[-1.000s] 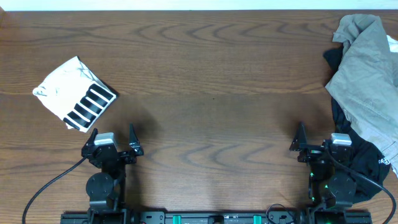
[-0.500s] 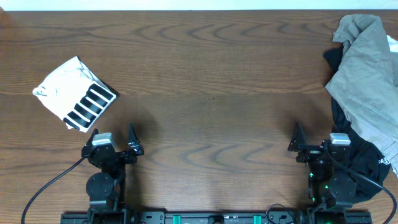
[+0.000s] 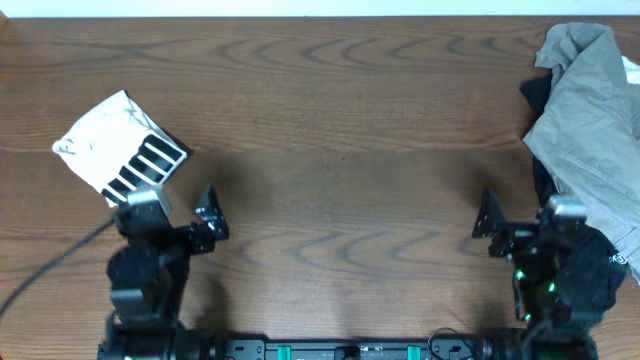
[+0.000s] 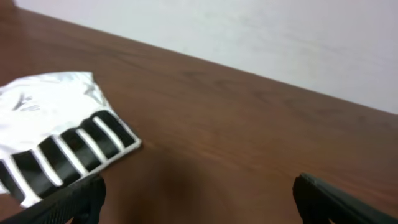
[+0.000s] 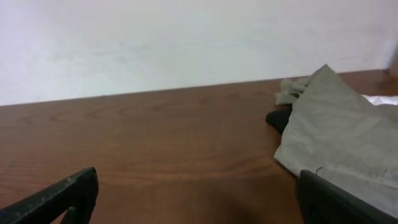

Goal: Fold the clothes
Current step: 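Reach the right gripper into the khaki shorts pile and grasp them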

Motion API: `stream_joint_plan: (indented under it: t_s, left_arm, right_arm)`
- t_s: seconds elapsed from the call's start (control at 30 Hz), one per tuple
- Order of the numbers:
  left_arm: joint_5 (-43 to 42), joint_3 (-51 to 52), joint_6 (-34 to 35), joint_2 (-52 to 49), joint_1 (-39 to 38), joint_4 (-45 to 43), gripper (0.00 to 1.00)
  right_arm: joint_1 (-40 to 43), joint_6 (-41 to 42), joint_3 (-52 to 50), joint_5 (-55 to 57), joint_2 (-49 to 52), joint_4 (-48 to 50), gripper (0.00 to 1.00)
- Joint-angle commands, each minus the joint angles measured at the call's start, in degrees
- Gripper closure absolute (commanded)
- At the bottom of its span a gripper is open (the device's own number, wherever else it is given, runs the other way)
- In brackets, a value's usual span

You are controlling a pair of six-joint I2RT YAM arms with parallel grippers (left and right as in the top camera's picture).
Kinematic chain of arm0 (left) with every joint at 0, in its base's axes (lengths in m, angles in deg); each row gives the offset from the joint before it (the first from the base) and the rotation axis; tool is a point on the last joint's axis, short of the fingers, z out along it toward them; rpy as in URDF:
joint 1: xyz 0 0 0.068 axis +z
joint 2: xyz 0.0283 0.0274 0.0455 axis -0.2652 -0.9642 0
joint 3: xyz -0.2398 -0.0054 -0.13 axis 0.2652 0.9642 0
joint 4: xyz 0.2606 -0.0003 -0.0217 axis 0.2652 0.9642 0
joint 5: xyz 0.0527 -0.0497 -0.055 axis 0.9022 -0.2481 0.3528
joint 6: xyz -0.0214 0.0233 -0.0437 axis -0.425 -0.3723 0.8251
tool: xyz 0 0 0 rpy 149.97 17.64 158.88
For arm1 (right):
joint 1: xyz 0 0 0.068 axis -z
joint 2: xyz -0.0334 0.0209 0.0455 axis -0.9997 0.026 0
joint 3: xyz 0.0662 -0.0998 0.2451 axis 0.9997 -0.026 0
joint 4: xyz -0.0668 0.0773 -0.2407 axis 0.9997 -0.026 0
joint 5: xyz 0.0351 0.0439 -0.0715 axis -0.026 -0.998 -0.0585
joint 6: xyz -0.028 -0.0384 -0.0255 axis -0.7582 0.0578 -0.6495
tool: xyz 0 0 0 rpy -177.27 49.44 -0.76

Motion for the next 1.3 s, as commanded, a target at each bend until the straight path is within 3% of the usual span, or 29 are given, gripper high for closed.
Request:
stream_joint_plan:
  t_s: [0.0,0.2,0.33,0.43,0.6,0.83,1.0,1.13,1.17,1.23,1.27]
  left_arm:
    - [-2.91,-6.47,0.59,-8.22,0.13,4.79,0.02]
    - [-2.89,-13.6,0.59,-19.39,0.13,15.06,0.02]
    - [-2.86,-13.6,0.59,-23.04,0.13,17.73,0.02]
    - [-2.89,-13.6,0.59,-24.96,0.13,17.99,0.02]
    - [-2.89,-13.6,0.61,-26.88,0.13,17.99,0.02]
    - [-2.86,-13.6,0.61,-28.2,0.13,17.73,0.02]
    - [-2.89,-13.6,0.61,-28.28,0.13,17.75,0.02]
    - [-2.89,-13.6,0.61,-28.28,0.13,17.75,0.02]
    - [-2.89,-13.6,0.61,-28.28,0.13,17.75,0.02]
    - [-2.89,-13.6,0.61,-28.28,0.13,17.75,0.02]
    - [-2.89,-13.6,0.61,-28.26,0.13,17.77,0.02]
  right_arm:
    - [0.48,-2.73,7.8,0.37,10.32,-2.97,0.01]
    - [0.48,-13.55,24.61,0.37,34.32,-16.92,0.01]
    - [0.48,-15.08,31.17,0.39,46.34,-19.37,0.01]
    - [0.55,-16.41,32.92,4.72,51.82,-17.22,0.01]
    - [2.49,-16.26,33.09,21.94,60.19,-13.11,0.01]
    - [5.99,-19.89,33.09,26.58,71.78,-12.92,0.06]
    - [7.04,-14.69,33.09,36.68,77.85,-11.47,0.11]
    - [7.34,-10.97,33.09,40.26,80.06,-10.75,0.32]
    - [7.32,-10.08,33.09,40.26,80.04,-10.6,0.46]
    - [7.32,-9.09,33.22,40.24,79.91,-10.6,0.89]
    - [7.23,-9.11,33.4,40.24,79.78,-10.62,0.99]
